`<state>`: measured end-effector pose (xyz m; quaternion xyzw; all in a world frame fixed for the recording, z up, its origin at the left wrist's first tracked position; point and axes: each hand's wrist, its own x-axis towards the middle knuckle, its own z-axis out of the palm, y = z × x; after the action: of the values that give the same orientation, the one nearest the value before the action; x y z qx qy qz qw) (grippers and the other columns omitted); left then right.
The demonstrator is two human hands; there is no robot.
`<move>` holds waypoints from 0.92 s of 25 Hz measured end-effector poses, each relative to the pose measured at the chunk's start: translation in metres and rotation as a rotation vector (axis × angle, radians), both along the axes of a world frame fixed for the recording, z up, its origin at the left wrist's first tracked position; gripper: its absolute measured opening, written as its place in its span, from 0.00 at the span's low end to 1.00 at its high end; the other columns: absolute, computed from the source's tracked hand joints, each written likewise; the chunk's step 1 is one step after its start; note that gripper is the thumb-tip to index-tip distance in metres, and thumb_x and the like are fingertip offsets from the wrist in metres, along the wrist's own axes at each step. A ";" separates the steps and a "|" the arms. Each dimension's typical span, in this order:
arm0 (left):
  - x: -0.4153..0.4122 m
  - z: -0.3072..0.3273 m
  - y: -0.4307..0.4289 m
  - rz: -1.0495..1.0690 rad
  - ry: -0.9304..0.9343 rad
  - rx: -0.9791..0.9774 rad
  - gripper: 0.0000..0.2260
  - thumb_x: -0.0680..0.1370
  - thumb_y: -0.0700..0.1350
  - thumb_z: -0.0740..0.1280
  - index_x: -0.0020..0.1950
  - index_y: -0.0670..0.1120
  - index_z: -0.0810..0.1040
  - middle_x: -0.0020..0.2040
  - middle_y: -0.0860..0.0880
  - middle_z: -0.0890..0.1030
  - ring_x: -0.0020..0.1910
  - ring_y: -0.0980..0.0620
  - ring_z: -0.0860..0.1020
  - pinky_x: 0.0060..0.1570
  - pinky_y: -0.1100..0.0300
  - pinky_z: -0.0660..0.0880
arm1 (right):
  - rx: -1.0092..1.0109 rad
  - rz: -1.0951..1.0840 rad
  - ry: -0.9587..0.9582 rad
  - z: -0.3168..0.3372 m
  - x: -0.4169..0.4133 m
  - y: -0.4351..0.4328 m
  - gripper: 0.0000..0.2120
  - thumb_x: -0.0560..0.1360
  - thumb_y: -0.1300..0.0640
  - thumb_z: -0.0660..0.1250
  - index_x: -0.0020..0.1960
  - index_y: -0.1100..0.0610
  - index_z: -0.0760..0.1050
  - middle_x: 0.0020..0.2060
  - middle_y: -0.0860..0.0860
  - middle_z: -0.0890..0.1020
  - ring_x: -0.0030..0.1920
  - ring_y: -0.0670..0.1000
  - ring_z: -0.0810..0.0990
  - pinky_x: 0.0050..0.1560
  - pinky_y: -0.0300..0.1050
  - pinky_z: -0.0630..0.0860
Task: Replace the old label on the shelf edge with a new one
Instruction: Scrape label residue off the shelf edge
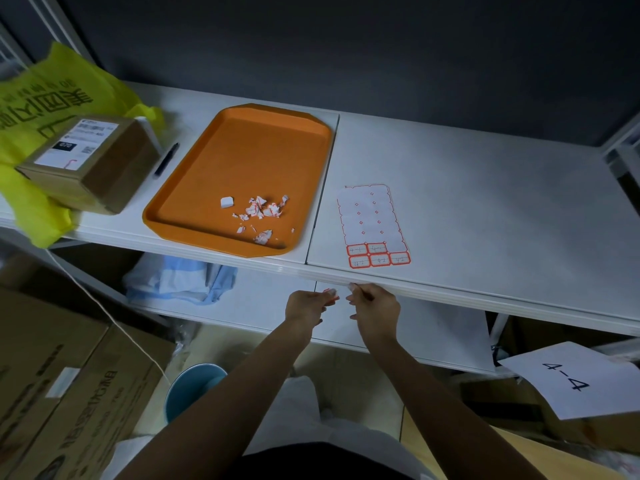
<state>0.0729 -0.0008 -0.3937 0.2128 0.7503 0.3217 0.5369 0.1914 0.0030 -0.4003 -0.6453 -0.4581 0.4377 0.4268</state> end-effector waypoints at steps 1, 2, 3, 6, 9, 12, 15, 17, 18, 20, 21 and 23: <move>0.000 -0.001 -0.001 -0.003 -0.002 -0.002 0.16 0.77 0.50 0.70 0.56 0.39 0.82 0.59 0.45 0.82 0.58 0.48 0.79 0.61 0.53 0.76 | 0.003 0.000 -0.016 -0.001 0.000 -0.001 0.02 0.76 0.60 0.69 0.46 0.55 0.81 0.37 0.48 0.82 0.38 0.46 0.83 0.31 0.36 0.79; -0.001 -0.002 -0.001 -0.004 -0.002 -0.005 0.16 0.77 0.50 0.70 0.56 0.39 0.82 0.59 0.45 0.82 0.57 0.48 0.79 0.61 0.53 0.76 | 0.008 0.000 -0.029 -0.001 0.000 -0.001 0.03 0.76 0.60 0.69 0.45 0.54 0.80 0.37 0.49 0.83 0.38 0.47 0.83 0.32 0.37 0.80; -0.001 -0.002 -0.002 -0.004 0.000 -0.007 0.15 0.77 0.50 0.70 0.56 0.39 0.82 0.59 0.45 0.82 0.57 0.49 0.79 0.61 0.53 0.76 | 0.014 0.006 -0.042 -0.001 0.000 -0.002 0.03 0.76 0.59 0.69 0.44 0.53 0.79 0.38 0.50 0.83 0.39 0.48 0.83 0.33 0.39 0.80; -0.001 -0.001 0.000 0.010 -0.007 -0.010 0.14 0.77 0.50 0.70 0.55 0.40 0.82 0.58 0.46 0.83 0.53 0.52 0.77 0.58 0.55 0.75 | 0.035 0.055 -0.068 -0.001 0.003 -0.001 0.02 0.76 0.57 0.69 0.44 0.51 0.78 0.39 0.50 0.83 0.40 0.49 0.82 0.36 0.44 0.82; 0.002 0.001 0.002 0.010 -0.015 -0.004 0.14 0.77 0.50 0.70 0.55 0.40 0.82 0.58 0.46 0.83 0.52 0.52 0.77 0.59 0.54 0.75 | 0.014 0.060 -0.064 0.000 0.005 0.001 0.04 0.76 0.55 0.69 0.43 0.49 0.77 0.37 0.49 0.82 0.39 0.51 0.83 0.37 0.49 0.83; 0.003 0.003 0.004 0.004 -0.011 0.011 0.14 0.77 0.50 0.70 0.55 0.40 0.82 0.58 0.46 0.83 0.51 0.53 0.76 0.58 0.54 0.75 | -0.001 0.069 -0.050 0.001 0.004 0.001 0.07 0.76 0.56 0.68 0.41 0.47 0.76 0.37 0.48 0.82 0.40 0.52 0.83 0.37 0.48 0.82; 0.005 0.003 0.006 0.002 -0.018 0.016 0.14 0.77 0.50 0.70 0.54 0.40 0.81 0.57 0.46 0.83 0.51 0.52 0.77 0.58 0.54 0.75 | -0.024 0.029 0.007 0.004 0.001 0.000 0.07 0.76 0.56 0.69 0.41 0.46 0.77 0.37 0.46 0.82 0.40 0.50 0.83 0.32 0.38 0.80; 0.006 0.004 0.007 0.008 -0.024 0.018 0.12 0.77 0.50 0.70 0.52 0.41 0.81 0.57 0.45 0.83 0.51 0.52 0.77 0.58 0.53 0.75 | -0.046 0.009 0.044 0.004 -0.001 0.000 0.02 0.76 0.56 0.70 0.46 0.50 0.78 0.39 0.46 0.82 0.40 0.48 0.82 0.30 0.34 0.78; 0.006 0.004 0.007 0.012 -0.026 0.018 0.11 0.77 0.50 0.70 0.50 0.42 0.80 0.57 0.45 0.83 0.51 0.52 0.77 0.58 0.53 0.75 | -0.057 0.004 0.054 0.005 -0.002 0.001 0.02 0.75 0.56 0.70 0.48 0.51 0.78 0.40 0.47 0.82 0.40 0.47 0.83 0.31 0.34 0.78; 0.006 0.004 0.008 0.013 -0.024 0.015 0.11 0.77 0.50 0.70 0.50 0.42 0.80 0.57 0.45 0.83 0.51 0.52 0.77 0.58 0.54 0.75 | -0.082 -0.012 0.074 0.006 -0.004 0.001 0.03 0.75 0.57 0.70 0.48 0.51 0.78 0.40 0.47 0.82 0.40 0.48 0.83 0.32 0.36 0.80; 0.007 0.004 0.008 0.011 -0.022 0.012 0.12 0.77 0.50 0.70 0.50 0.42 0.80 0.57 0.45 0.83 0.51 0.52 0.77 0.57 0.54 0.75 | -0.094 -0.021 0.084 0.008 -0.004 0.001 0.03 0.75 0.57 0.71 0.47 0.51 0.78 0.40 0.47 0.82 0.40 0.48 0.83 0.33 0.37 0.80; 0.007 0.003 0.009 0.011 -0.024 0.005 0.12 0.76 0.50 0.71 0.51 0.42 0.81 0.56 0.46 0.83 0.50 0.52 0.77 0.56 0.55 0.76 | -0.111 -0.021 0.099 0.011 -0.004 0.001 0.05 0.75 0.58 0.71 0.46 0.49 0.77 0.39 0.47 0.82 0.40 0.48 0.83 0.34 0.38 0.81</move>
<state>0.0800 0.0077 -0.3902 0.2064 0.7441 0.3291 0.5435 0.1873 0.0038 -0.3891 -0.6504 -0.4046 0.4894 0.4170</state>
